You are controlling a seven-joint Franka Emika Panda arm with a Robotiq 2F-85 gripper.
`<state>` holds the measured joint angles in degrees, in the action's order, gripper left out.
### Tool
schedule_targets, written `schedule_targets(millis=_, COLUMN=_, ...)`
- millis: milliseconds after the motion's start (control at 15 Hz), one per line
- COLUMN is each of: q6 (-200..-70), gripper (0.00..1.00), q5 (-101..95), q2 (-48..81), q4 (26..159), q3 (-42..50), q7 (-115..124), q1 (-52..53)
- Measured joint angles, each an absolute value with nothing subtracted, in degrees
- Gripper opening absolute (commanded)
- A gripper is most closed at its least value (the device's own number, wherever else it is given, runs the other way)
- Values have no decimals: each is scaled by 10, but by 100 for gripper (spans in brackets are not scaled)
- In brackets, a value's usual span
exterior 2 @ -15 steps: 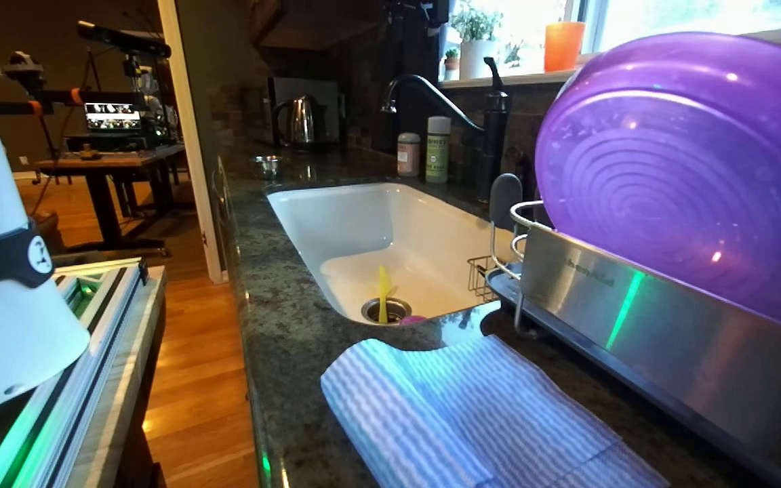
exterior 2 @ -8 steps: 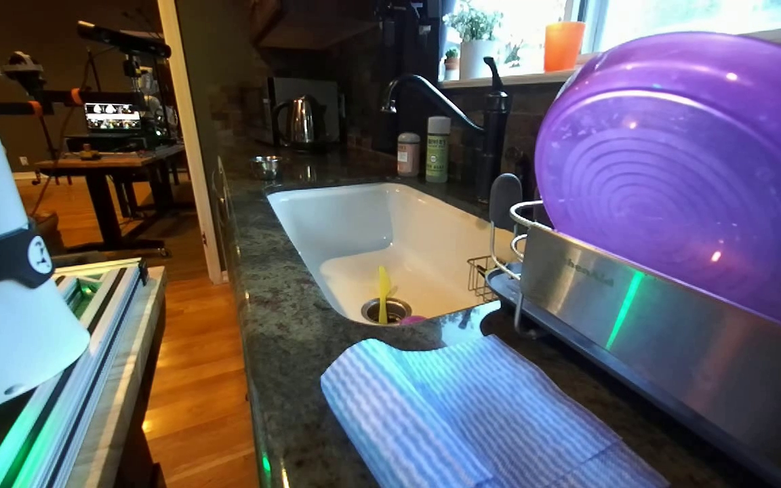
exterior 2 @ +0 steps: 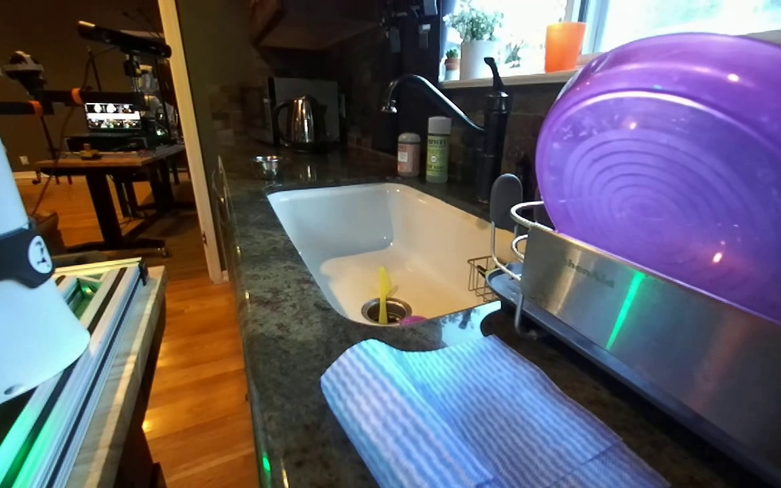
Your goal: Rotate the water faucet to the left and remove the yellow knife from the sink and place it on the counter top
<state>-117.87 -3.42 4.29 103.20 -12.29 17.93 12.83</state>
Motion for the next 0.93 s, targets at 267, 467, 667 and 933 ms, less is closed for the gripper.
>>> schedule_targets(millis=267, q6=-1156, gripper=100, q5=-42, q2=90, q4=987, q3=-126, q7=204, q1=142)
schedule_targets(millis=467, q6=-1151, gripper=100, q5=-41, q2=104, q4=983, q3=-124, q7=210, q1=142)
schedule_targets(millis=667, q6=-1150, gripper=100, q5=-39, q2=112, q4=982, q3=-124, q7=211, q1=143)
schedule_targets(millis=933, q6=-1152, gripper=100, q5=-36, q2=127, q4=975, q3=-124, q7=209, q1=144)
